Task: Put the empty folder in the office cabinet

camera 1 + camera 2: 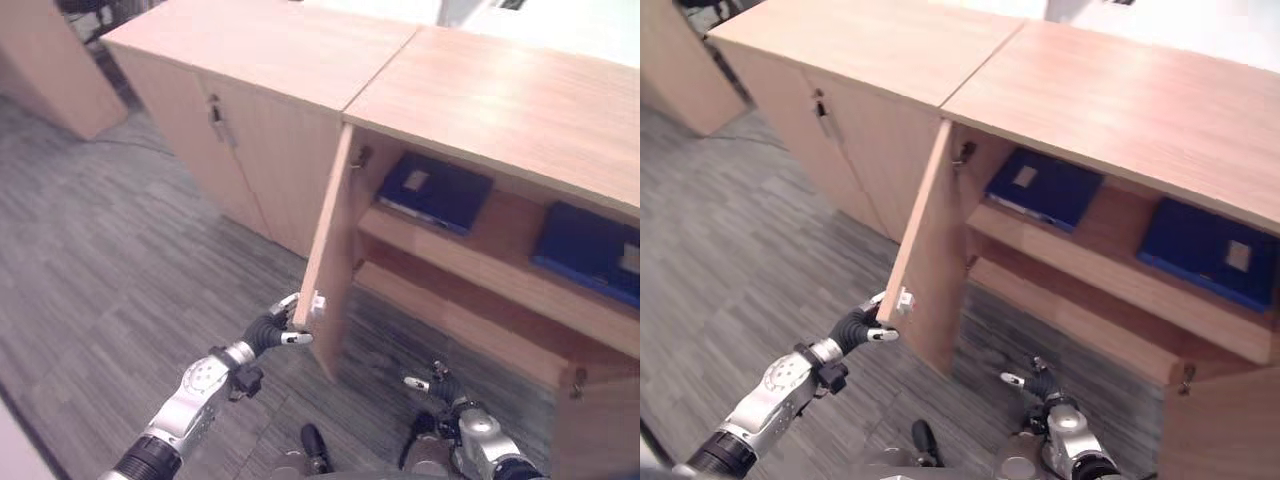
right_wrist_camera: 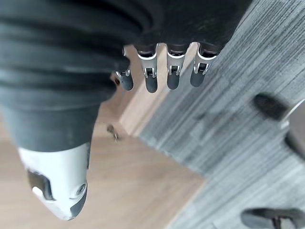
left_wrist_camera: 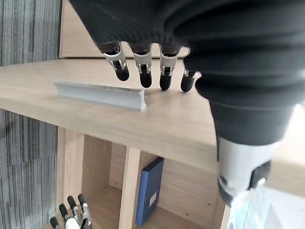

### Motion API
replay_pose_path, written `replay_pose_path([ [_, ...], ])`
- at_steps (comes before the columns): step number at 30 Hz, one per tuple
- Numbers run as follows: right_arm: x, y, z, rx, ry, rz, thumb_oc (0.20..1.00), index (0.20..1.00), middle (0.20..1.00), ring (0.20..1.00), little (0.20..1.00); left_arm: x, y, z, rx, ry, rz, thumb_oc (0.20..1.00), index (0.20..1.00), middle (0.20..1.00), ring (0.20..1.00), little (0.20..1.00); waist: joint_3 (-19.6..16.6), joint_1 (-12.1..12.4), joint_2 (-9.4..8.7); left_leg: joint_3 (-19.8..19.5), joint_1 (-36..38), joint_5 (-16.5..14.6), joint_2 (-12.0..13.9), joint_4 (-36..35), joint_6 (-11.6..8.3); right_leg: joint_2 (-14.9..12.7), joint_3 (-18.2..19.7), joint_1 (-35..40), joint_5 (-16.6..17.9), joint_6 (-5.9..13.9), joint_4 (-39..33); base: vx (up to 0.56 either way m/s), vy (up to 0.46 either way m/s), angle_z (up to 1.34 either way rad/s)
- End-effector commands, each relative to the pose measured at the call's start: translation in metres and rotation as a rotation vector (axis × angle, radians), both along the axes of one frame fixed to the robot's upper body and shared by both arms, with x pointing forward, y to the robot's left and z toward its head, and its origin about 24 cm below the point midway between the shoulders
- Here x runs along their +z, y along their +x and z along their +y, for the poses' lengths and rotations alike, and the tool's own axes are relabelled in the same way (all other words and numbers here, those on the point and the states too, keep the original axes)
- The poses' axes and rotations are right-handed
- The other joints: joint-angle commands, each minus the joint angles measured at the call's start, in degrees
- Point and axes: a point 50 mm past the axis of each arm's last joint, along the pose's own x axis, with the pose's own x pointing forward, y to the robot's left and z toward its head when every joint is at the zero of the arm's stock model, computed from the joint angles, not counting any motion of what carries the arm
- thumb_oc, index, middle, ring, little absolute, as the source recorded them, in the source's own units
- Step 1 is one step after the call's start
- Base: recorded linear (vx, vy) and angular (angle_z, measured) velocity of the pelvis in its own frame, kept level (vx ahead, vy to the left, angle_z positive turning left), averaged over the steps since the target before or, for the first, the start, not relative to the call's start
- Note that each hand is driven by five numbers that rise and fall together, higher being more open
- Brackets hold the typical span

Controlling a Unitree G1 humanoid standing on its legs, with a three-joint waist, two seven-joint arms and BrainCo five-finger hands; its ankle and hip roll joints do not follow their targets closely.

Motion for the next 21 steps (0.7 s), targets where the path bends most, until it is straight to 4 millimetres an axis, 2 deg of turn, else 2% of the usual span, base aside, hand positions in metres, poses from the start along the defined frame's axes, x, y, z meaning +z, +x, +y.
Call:
replay_pose_path([
  [1, -0.006, -0.015, 0.003, 0.035, -0.02, 0.031, 1.0, 1.0, 1.0, 1.0, 1.0, 0.023, 0.006, -0.036, -0.1, -0.144, -0.107, 1.0, 1.0, 1.0, 1.0, 1.0, -1.9, -2.9, -1.32, -6.3, 0.4, -2.9, -0.4, 1.0, -3.13, 2.8, 5.6, 5.3, 2.4, 1.53, -9.7, 0.08, -0.156, -0.56],
  [2, -0.006, -0.015, 0.002, 0.035, -0.021, 0.031, 1.0, 1.0, 1.0, 1.0, 1.0, 0.023, 0.006, -0.037, -0.1, -0.145, -0.106, 1.0, 1.0, 1.0, 1.0, 1.0, -1.8, -2.8, -1.26, -6.2, 0.5, -2.9, -0.3, 1.0, -3.16, 2.9, 5.7, 5.4, 2.5, 1.52, -9.8, 0.09, -0.128, -0.53],
  [5, 0.001, -0.009, -0.006, 0.05, -0.047, 0.0, 1.0, 1.0, 1.0, 1.0, 1.0, 0.024, 0.01, -0.054, -0.087, -0.221, -0.103, 1.0, 1.0, 1.0, 1.0, 1.0, -2.1, -5.7, 0.68, -4.6, 2.6, -2.3, 1.1, 1.3, -4.55, 5.8, 9.5, 7.1, 2.6, 0.83, -14.6, 0.08, -0.174, -0.63],
  [7, 0.004, -0.005, -0.012, 0.058, -0.07, -0.008, 1.0, 1.0, 1.0, 1.0, 1.0, 0.029, 0.013, -0.062, -0.089, -0.252, -0.115, 1.0, 1.0, 1.0, 1.0, 1.0, -2.1, -7.3, 1.14, -3.4, 3.3, -2.0, 2.0, 2.1, -5.15, 7.0, 11.7, 7.0, 2.1, 0.36, -15.2, 0.04, -0.146, -0.47],
  [10, 0.006, -0.004, -0.022, 0.04, -0.096, -0.004, 1.0, 1.0, 1.0, 1.0, 1.0, 0.038, 0.019, -0.069, -0.088, -0.299, -0.134, 1.0, 1.0, 1.0, 1.0, 1.0, -2.0, -9.0, 1.35, -1.0, 3.6, -1.9, 4.4, 5.2, -6.44, 8.6, 14.2, 7.3, 1.4, -0.54, -16.0, 0.03, -0.155, -0.58],
  [11, 0.006, -0.004, -0.022, 0.04, -0.097, -0.005, 1.0, 1.0, 1.0, 1.0, 1.0, 0.038, 0.019, -0.069, -0.088, -0.3, -0.135, 1.0, 1.0, 1.0, 1.0, 1.0, -2.0, -8.9, 1.39, -1.0, 3.6, -2.0, 4.5, 5.4, -6.49, 8.7, 14.3, 7.3, 1.4, -0.58, -16.0, 0.03, -0.125, -0.64],
  [13, 0.006, -0.006, -0.029, 0.017, -0.104, 0.003, 1.0, 1.0, 1.0, 1.0, 1.0, 0.042, 0.022, -0.073, -0.092, -0.328, -0.136, 1.0, 1.0, 1.0, 1.0, 1.0, -1.6, -10.0, 1.2, 0.6, 3.0, -1.7, 7.1, 9.3, -7.66, 9.6, 15.5, 7.9, 0.5, -1.32, -16.7, 0.02, -0.127, -0.58],
  [14, 0.006, -0.006, -0.029, 0.017, -0.104, 0.003, 1.0, 1.0, 1.0, 1.0, 1.0, 0.042, 0.022, -0.073, -0.092, -0.328, -0.136, 1.0, 1.0, 1.0, 1.0, 1.0, -1.6, -10.0, 1.22, 0.6, 3.0, -1.7, 7.1, 9.3, -7.67, 9.6, 15.5, 7.9, 0.6, -1.33, -16.7, 0.06, -0.229, -0.7],
  [15, 0.003, -0.016, -0.039, -0.04, -0.11, 0.033, 1.0, 1.0, 1.0, 1.0, 1.0, 0.045, 0.027, -0.081, -0.092, -0.352, -0.138, 1.0, 1.0, 1.0, 1.0, 1.0, -1.1, -11.0, 1.18, 0.9, 1.9, 2.9, 11.4, 14.9, -10.03, 11.5, 16.9, 10.1, -0.6, -2.82, -17.9, 0.05, -0.171, -0.62],
  [16, 0.003, -0.016, -0.039, -0.04, -0.11, 0.033, 1.0, 1.0, 1.0, 1.0, 1.0, 0.045, 0.027, -0.081, -0.092, -0.352, -0.138, 1.0, 1.0, 1.0, 1.0, 1.0, -1.1, -10.9, 1.19, 0.9, 1.9, 2.9, 11.4, 14.9, -10.04, 11.6, 16.9, 10.1, -0.6, -2.83, -17.9, 0.07, -0.19, -0.51],
  [17, 0.002, -0.019, -0.044, -0.058, -0.121, 0.048, 1.0, 1.0, 1.0, 1.0, 1.0, 0.047, 0.029, -0.084, -0.088, -0.354, -0.147, 1.0, 1.0, 1.0, 1.0, 1.0, -0.9, -11.4, 1.15, -0.7, 1.6, 4.2, 12.0, 16.7, -10.54, 12.1, 18.2, 10.2, -1.0, -3.34, -17.4, 0.03, -0.018, -0.23],
  [19, 0.0, -0.023, -0.048, -0.078, -0.124, 0.062, 1.0, 1.0, 1.0, 1.0, 1.0, 0.049, 0.033, -0.088, -0.078, -0.354, -0.16, 1.0, 1.0, 1.0, 1.0, 1.0, -0.8, -11.3, 1.06, -5.8, 0.4, 5.2, 10.7, 17.2, -9.94, 12.4, 20.1, 9.5, -1.2, -3.53, -17.0, 0.06, 0.0, -0.45],
  [20, -0.002, -0.029, -0.05, -0.093, -0.128, 0.077, 1.0, 1.0, 1.0, 1.0, 1.0, 0.05, 0.038, -0.087, -0.033, -0.344, -0.176, 1.0, 1.0, 1.0, 1.0, 1.0, -1.1, -10.5, 0.45, -13.0, -1.0, 1.0, 6.5, 13.9, -8.31, 12.0, 23.0, 9.6, -1.5, -2.97, -17.3, 0.13, 0.034, -0.74],
  [21, -0.003, -0.033, -0.051, -0.095, -0.128, 0.088, 1.0, 1.0, 1.0, 1.0, 1.0, 0.05, 0.041, -0.086, -0.012, -0.342, -0.183, 1.0, 1.0, 1.0, 1.0, 1.0, -1.3, -10.4, 0.27, -15.4, -1.0, -1.0, 5.0, 11.3, -7.76, 11.8, 24.1, 9.7, -1.6, -2.68, -17.6, 0.18, 0.062, -0.86],
])
